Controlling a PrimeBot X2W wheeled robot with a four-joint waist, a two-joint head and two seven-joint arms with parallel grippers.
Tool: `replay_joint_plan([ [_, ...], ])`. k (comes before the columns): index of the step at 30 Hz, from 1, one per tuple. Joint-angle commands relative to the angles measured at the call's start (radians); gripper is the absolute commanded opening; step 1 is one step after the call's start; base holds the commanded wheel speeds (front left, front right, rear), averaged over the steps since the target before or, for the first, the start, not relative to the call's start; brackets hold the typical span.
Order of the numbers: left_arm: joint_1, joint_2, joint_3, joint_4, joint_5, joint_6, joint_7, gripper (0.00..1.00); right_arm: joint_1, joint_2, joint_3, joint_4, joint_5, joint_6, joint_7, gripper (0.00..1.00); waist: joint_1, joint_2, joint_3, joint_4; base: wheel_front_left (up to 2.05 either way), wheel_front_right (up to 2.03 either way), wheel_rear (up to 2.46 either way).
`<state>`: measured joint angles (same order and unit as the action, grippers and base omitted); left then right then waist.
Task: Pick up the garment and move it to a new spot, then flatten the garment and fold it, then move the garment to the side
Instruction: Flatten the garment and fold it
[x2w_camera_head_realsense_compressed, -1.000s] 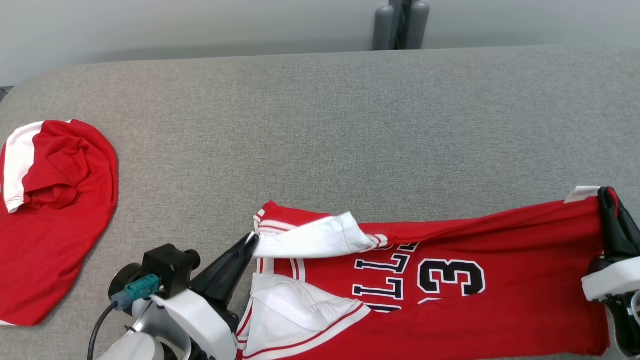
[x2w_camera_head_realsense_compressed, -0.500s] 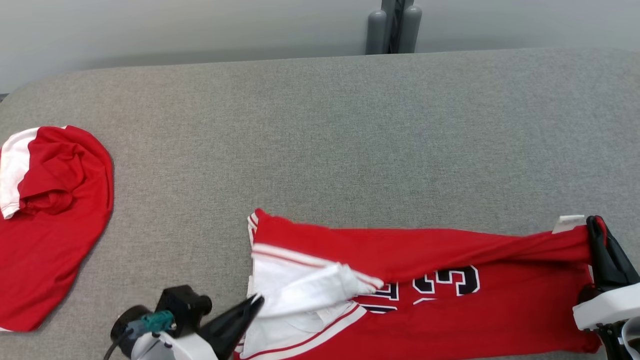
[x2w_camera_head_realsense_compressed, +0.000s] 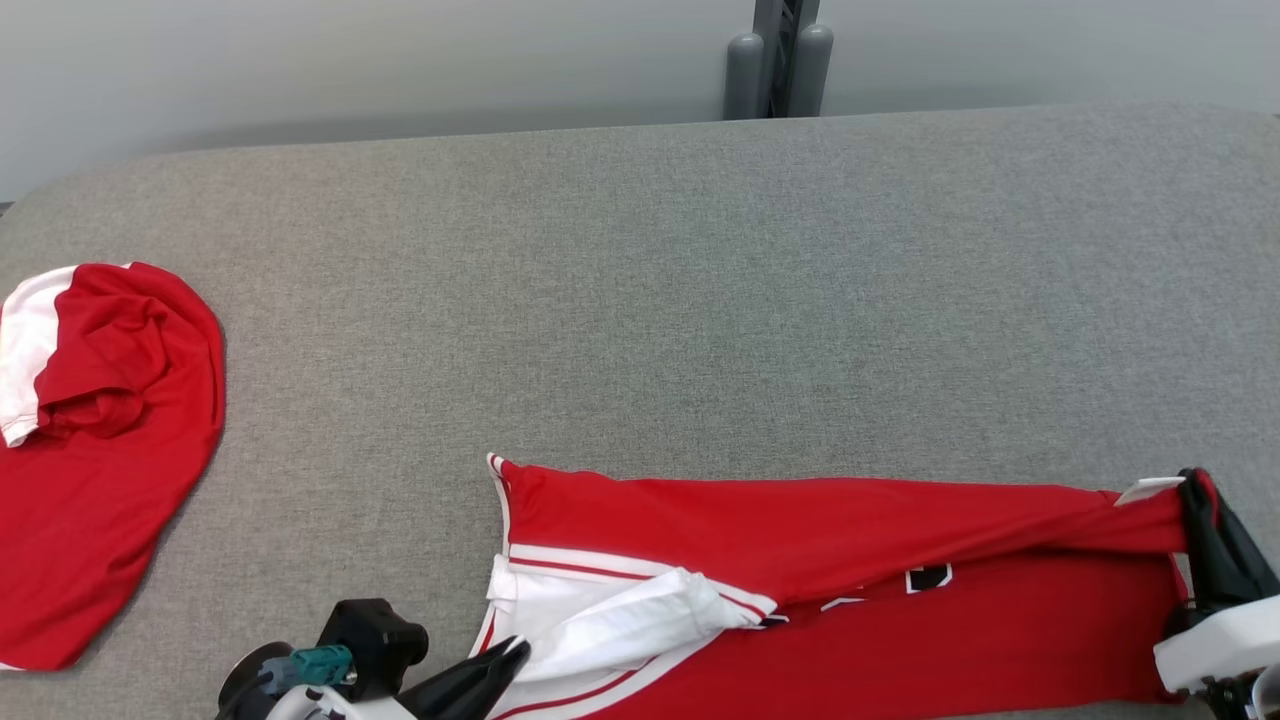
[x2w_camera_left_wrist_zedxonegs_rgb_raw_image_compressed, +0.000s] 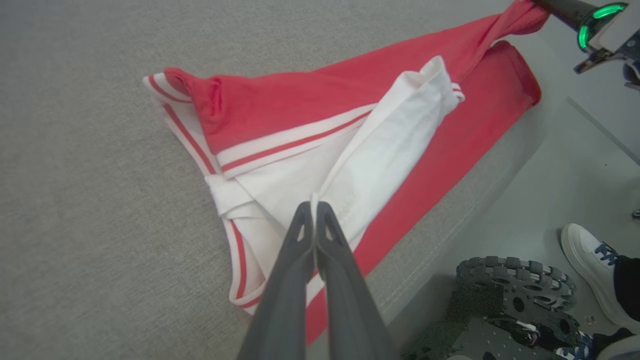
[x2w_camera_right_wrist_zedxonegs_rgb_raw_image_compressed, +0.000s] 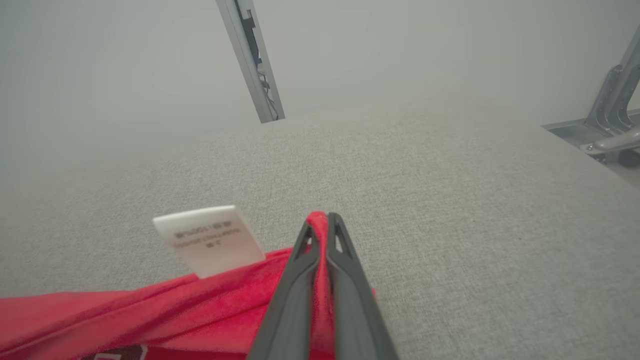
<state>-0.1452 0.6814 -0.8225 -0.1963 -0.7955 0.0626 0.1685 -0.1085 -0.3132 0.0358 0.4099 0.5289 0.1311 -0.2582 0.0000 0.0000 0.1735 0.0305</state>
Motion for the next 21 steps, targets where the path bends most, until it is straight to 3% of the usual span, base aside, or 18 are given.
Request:
replay_joint_plan([
  [1,0.011,0.008,0.001,-0.004,-0.006,-0.004,0.004,0.00,0.015,-0.007,0.002,0.007,0.014,-0.001,0.008,0.00,0.0000,0.0000,-0.001,0.000,0.00,0.00,0.00],
  [2,0.012,0.010,-0.001,-0.005,-0.006,-0.004,0.004,0.00,0.022,-0.012,0.003,0.013,0.024,-0.001,0.021,0.45,0.0000,0.0000,-0.003,0.000,0.00,0.00,0.00],
  [3,0.013,0.012,-0.004,-0.007,-0.005,-0.005,0.008,0.00,0.029,-0.018,0.008,0.014,0.034,-0.001,0.034,1.00,0.0000,0.0000,-0.005,0.000,0.00,0.00,0.00],
  [5,0.015,0.016,-0.009,-0.008,-0.007,-0.008,0.016,0.00,0.044,-0.025,0.004,0.013,0.057,-0.001,0.063,1.00,0.0000,0.0000,-0.009,0.002,0.00,0.00,0.00],
  [6,0.017,0.018,-0.012,-0.010,-0.009,-0.008,0.021,0.15,0.054,-0.031,0.000,0.007,0.064,-0.001,0.074,1.00,0.0000,0.0000,-0.010,0.003,0.00,0.00,0.00],
  [9,0.023,0.021,-0.013,-0.014,-0.013,-0.003,0.024,0.96,0.082,-0.044,-0.024,-0.021,0.089,-0.001,0.097,1.00,0.0000,0.0000,-0.015,0.001,0.00,0.00,0.00],
  [10,0.026,0.024,-0.016,-0.014,-0.012,0.000,0.029,1.00,0.089,-0.050,-0.035,-0.032,0.090,-0.001,0.103,1.00,0.0000,0.0000,-0.015,0.000,0.00,0.00,0.00],
  [15,0.012,0.016,-0.001,-0.019,-0.011,0.012,0.012,1.00,0.079,-0.040,-0.098,-0.069,0.062,-0.001,0.110,1.00,0.0000,0.0000,-0.015,-0.007,0.00,0.00,0.00],
  [21,-0.022,-0.028,0.051,-0.002,-0.010,0.045,-0.064,1.00,0.046,0.003,-0.100,-0.122,0.026,-0.001,0.091,1.00,0.0000,0.0000,-0.009,-0.009,0.00,0.00,0.00],
])
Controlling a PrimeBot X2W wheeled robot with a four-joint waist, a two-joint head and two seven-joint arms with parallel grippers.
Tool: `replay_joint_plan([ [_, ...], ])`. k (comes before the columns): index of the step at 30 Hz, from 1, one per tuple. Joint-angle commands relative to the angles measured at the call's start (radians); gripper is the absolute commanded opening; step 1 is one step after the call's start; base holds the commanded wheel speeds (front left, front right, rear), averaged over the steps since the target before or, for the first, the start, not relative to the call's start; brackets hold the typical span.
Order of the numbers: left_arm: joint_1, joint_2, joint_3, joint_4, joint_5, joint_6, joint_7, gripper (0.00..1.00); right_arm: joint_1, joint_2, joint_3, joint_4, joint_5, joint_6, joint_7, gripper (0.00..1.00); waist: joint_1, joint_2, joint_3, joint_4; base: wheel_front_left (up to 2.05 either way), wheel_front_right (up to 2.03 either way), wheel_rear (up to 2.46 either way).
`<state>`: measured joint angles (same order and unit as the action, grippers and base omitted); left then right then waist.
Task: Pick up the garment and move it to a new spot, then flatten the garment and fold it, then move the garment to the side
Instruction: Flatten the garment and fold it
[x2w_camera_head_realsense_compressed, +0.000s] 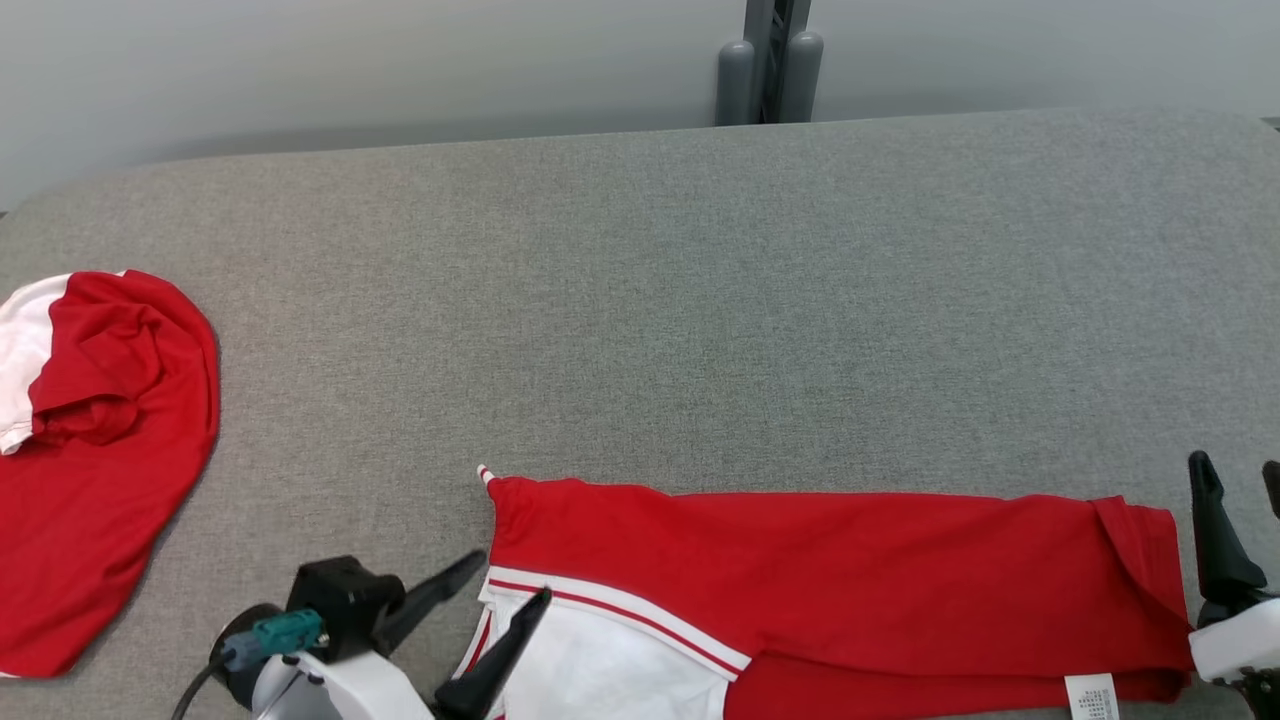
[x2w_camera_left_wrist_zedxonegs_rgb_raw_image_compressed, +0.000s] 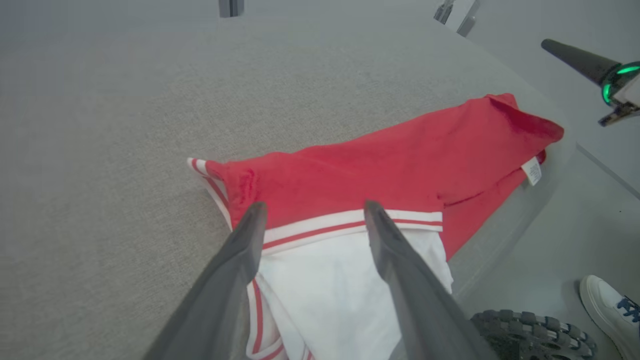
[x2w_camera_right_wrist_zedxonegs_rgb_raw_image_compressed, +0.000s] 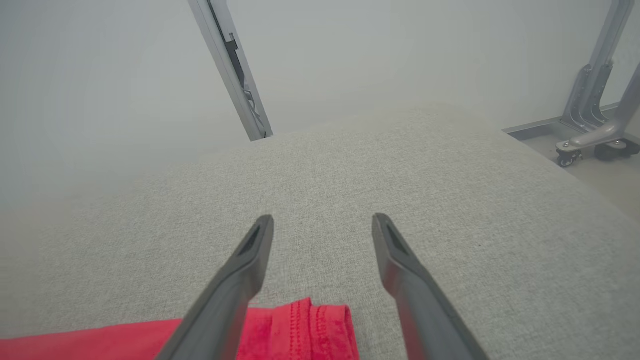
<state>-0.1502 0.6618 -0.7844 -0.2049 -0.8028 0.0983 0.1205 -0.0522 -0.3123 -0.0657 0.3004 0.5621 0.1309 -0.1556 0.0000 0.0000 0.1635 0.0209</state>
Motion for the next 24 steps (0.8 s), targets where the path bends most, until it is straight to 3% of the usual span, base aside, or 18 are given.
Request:
replay_joint_plan([
  [1,-0.023,-0.018,0.023,0.012,-0.002,0.014,-0.032,1.00,-0.014,0.006,0.005,-0.021,-0.014,0.000,-0.017,1.00,0.0000,0.0000,0.002,0.000,0.00,0.00,0.00],
  [17,-0.080,-0.216,0.153,0.199,0.036,0.078,-0.351,1.00,-0.027,0.048,0.030,-0.089,-0.138,0.000,-0.107,1.00,0.0000,0.0000,0.003,0.003,0.00,0.00,0.00],
  [24,-0.047,-0.329,0.212,0.292,0.118,0.062,-0.385,1.00,-0.009,0.078,0.026,-0.043,-0.177,0.000,-0.111,1.00,0.0000,0.0000,0.009,0.008,0.00,0.00,0.00],
])
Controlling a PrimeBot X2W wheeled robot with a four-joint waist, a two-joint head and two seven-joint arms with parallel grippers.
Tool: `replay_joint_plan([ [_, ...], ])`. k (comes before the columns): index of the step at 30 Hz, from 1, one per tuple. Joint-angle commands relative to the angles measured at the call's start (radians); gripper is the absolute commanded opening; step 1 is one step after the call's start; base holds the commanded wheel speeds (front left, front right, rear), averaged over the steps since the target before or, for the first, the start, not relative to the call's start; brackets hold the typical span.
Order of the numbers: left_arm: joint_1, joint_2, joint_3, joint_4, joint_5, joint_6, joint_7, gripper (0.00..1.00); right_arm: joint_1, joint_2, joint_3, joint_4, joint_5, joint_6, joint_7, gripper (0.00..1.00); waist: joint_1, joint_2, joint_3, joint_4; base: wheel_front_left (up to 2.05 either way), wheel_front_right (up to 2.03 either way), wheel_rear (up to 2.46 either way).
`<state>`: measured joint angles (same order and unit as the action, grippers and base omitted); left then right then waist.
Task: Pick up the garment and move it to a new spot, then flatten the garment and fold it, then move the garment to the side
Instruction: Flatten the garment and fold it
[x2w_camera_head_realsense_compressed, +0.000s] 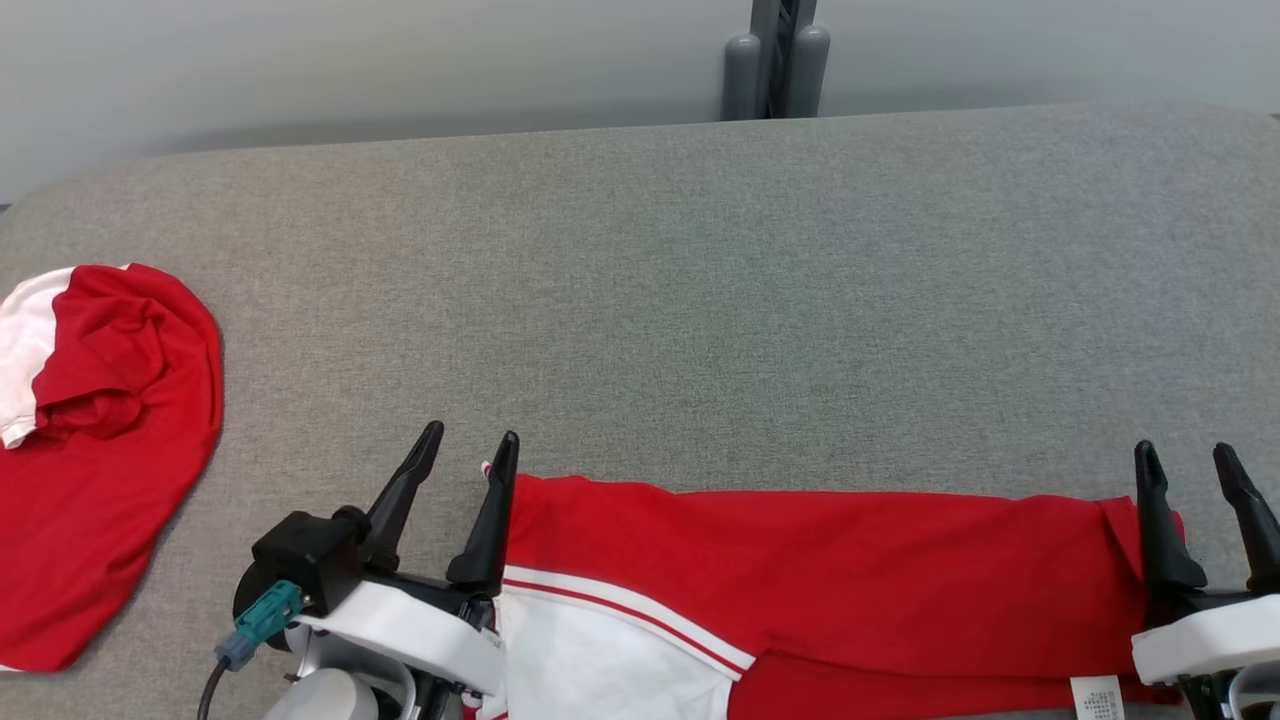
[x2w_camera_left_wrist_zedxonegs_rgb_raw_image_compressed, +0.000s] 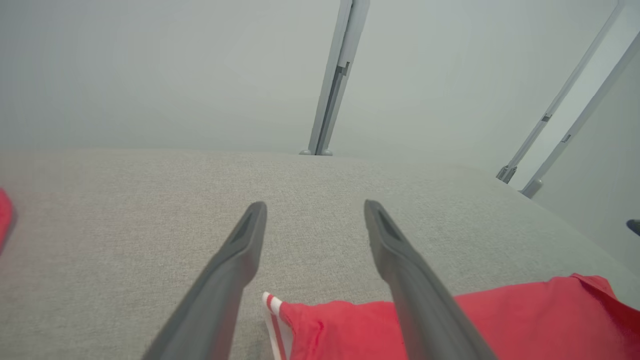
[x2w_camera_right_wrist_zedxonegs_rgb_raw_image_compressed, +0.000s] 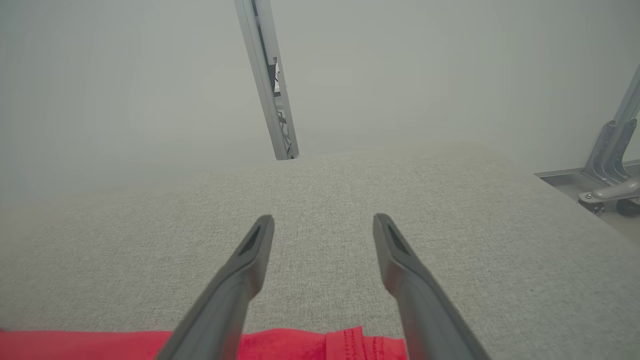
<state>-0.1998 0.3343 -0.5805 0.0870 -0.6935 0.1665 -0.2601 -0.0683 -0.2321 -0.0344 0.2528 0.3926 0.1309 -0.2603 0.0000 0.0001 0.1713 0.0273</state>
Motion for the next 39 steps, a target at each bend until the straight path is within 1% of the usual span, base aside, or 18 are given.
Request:
replay_joint_plan([
  [1,0.009,-0.016,0.020,0.007,0.020,-0.015,-0.005,1.00,0.010,0.003,-0.009,0.012,-0.009,0.000,-0.007,1.00,0.0000,-0.0001,0.002,0.003,0.00,0.00,0.00],
  [6,0.031,-0.074,0.070,0.036,0.082,-0.065,-0.005,1.00,0.017,0.025,-0.035,0.062,-0.016,0.000,-0.006,1.00,0.0000,-0.0001,0.008,0.009,0.00,0.00,0.00],
  [9,0.037,-0.092,0.093,0.054,0.111,-0.091,-0.005,1.00,0.019,0.030,-0.050,0.108,-0.016,-0.001,-0.006,1.00,0.0000,-0.0001,0.010,0.012,0.00,0.00,0.00],
  [12,0.041,-0.105,0.116,0.067,0.134,-0.113,-0.005,1.00,0.014,0.040,-0.063,0.158,0.008,0.000,-0.005,1.00,0.0000,-0.0001,0.011,0.013,0.00,0.00,0.00],
  [16,0.046,-0.115,0.141,0.081,0.157,-0.133,-0.005,1.00,0.004,0.040,-0.064,0.234,0.031,0.000,-0.005,1.00,0.0000,-0.0001,0.012,0.012,0.00,0.00,0.00],
  [25,0.045,-0.127,0.170,0.100,0.193,-0.160,-0.005,1.00,-0.040,0.032,-0.013,0.360,0.111,0.000,-0.005,1.00,0.0000,-0.0001,0.019,0.009,0.00,0.00,0.00],
  [35,0.045,-0.133,0.184,0.109,0.212,-0.173,-0.005,1.00,-0.062,0.031,0.072,0.414,0.168,0.000,-0.003,1.00,0.0000,-0.0001,0.023,0.010,0.00,0.00,0.00],
  [36,0.045,-0.134,0.185,0.110,0.212,-0.174,-0.005,1.00,-0.062,0.031,0.079,0.417,0.174,0.000,-0.002,0.98,0.0000,-0.0001,0.023,0.009,0.00,0.00,0.00],
  [37,0.046,-0.135,0.187,0.111,0.214,-0.173,-0.005,1.00,-0.063,0.028,0.087,0.418,0.180,0.000,-0.002,0.56,0.0000,-0.0001,0.024,0.009,0.00,0.00,0.00],
  [38,0.046,-0.135,0.188,0.112,0.217,-0.174,-0.005,1.00,-0.066,0.026,0.093,0.420,0.185,0.000,-0.002,0.29,0.0000,-0.0001,0.024,0.009,0.00,0.00,0.00],
  [39,0.045,-0.137,0.189,0.113,0.218,-0.175,-0.005,1.00,-0.067,0.022,0.098,0.420,0.190,0.000,-0.002,0.05,0.0000,-0.0001,0.024,0.009,0.00,0.00,0.00],
])
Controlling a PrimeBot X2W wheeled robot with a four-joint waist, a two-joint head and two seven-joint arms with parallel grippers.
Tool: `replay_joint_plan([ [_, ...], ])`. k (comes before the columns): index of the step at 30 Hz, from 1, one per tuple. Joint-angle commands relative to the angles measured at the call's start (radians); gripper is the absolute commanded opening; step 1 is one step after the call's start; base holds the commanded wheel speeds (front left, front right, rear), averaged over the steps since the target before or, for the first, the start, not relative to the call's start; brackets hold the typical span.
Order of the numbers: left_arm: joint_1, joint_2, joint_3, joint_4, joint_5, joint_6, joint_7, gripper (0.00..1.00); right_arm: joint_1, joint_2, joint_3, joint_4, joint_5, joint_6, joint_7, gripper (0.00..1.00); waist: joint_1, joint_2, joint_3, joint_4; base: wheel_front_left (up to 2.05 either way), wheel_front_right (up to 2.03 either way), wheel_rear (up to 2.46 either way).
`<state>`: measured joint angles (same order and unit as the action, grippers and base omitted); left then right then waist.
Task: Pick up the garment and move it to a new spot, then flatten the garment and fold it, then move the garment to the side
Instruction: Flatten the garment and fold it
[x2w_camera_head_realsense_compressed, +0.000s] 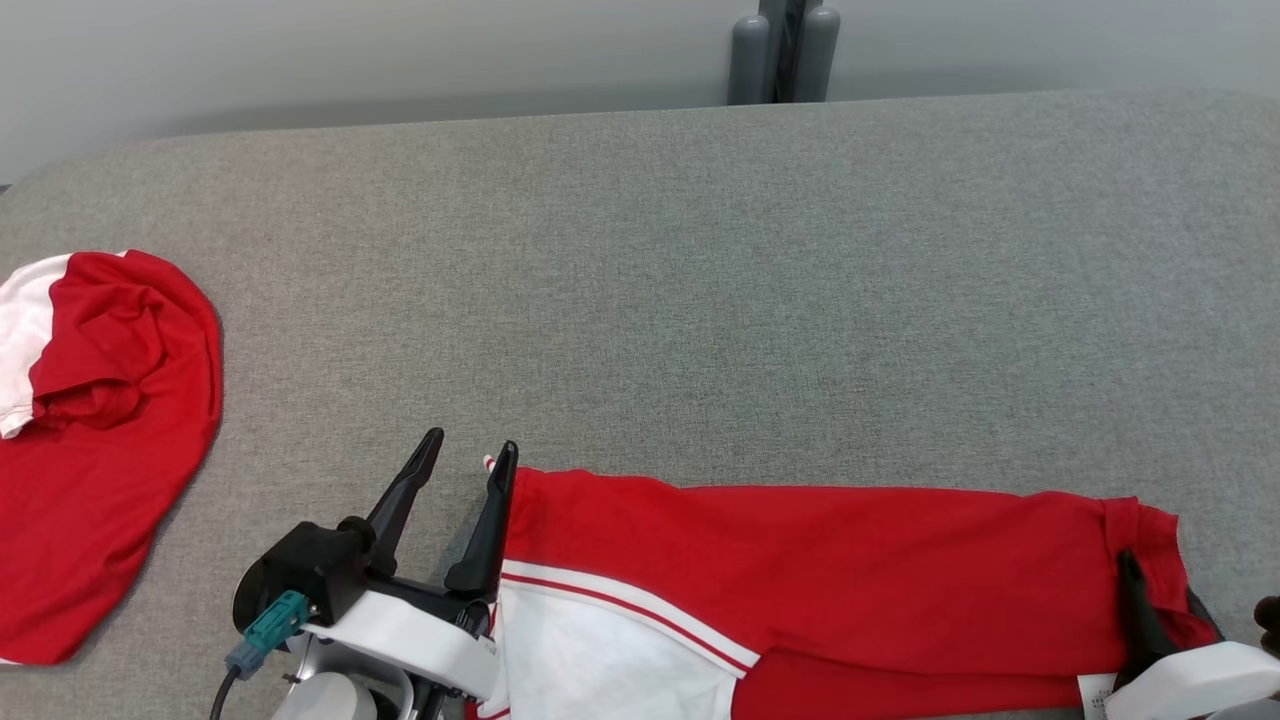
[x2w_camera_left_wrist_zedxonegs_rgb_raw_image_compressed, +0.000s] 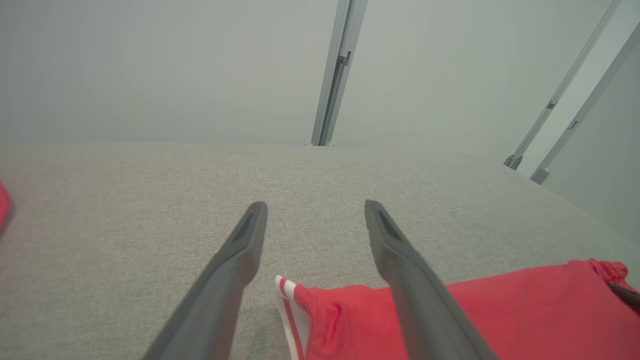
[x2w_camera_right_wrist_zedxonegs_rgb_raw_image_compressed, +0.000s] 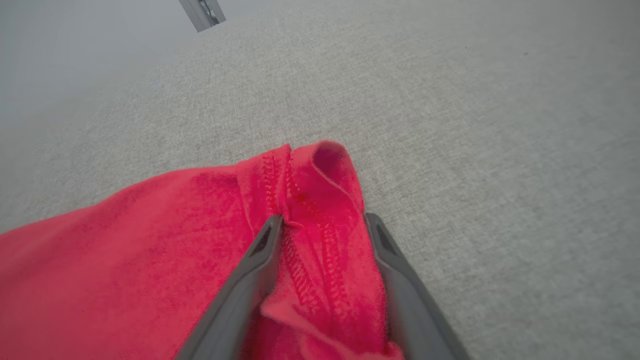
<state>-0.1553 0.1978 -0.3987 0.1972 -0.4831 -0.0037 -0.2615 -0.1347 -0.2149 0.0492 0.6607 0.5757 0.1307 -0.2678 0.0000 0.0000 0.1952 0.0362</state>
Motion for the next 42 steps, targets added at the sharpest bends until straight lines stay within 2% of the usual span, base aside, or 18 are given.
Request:
replay_joint_plan([
  [1,0.001,-0.001,0.008,0.003,0.009,-0.004,-0.004,1.00,-0.002,0.001,0.018,0.012,0.010,0.000,0.005,0.00,0.0000,0.0000,0.000,0.000,0.00,0.00,0.00],
  [13,0.000,-0.009,0.015,0.013,0.021,-0.017,-0.004,1.00,-0.025,-0.042,-0.001,-0.018,0.019,-0.001,0.003,0.00,0.0000,0.0000,-0.005,0.003,0.00,0.00,0.00],
  [19,0.000,-0.008,0.013,0.014,0.027,-0.022,-0.004,1.00,-0.069,-0.090,-0.003,-0.007,0.012,-0.001,0.003,0.00,0.0000,0.0000,-0.002,0.004,0.00,0.00,0.00],
  [30,-0.020,-0.008,0.001,0.020,0.026,-0.023,-0.004,1.00,-0.218,-0.220,-0.029,0.144,-0.007,-0.001,0.003,0.00,0.0000,0.0000,0.007,0.017,0.00,0.00,0.00],
  [38,-0.011,-0.019,0.006,0.029,0.016,-0.017,-0.004,1.00,-0.266,-0.232,0.010,0.164,0.011,-0.001,0.003,0.00,0.0000,0.0000,-0.016,0.013,0.00,0.00,0.00],
  [42,0.002,-0.025,0.011,0.037,0.017,-0.015,-0.004,1.00,-0.249,-0.219,0.044,0.127,0.032,-0.001,0.031,0.00,0.0000,0.0000,-0.040,0.001,0.00,0.00,0.00],
])
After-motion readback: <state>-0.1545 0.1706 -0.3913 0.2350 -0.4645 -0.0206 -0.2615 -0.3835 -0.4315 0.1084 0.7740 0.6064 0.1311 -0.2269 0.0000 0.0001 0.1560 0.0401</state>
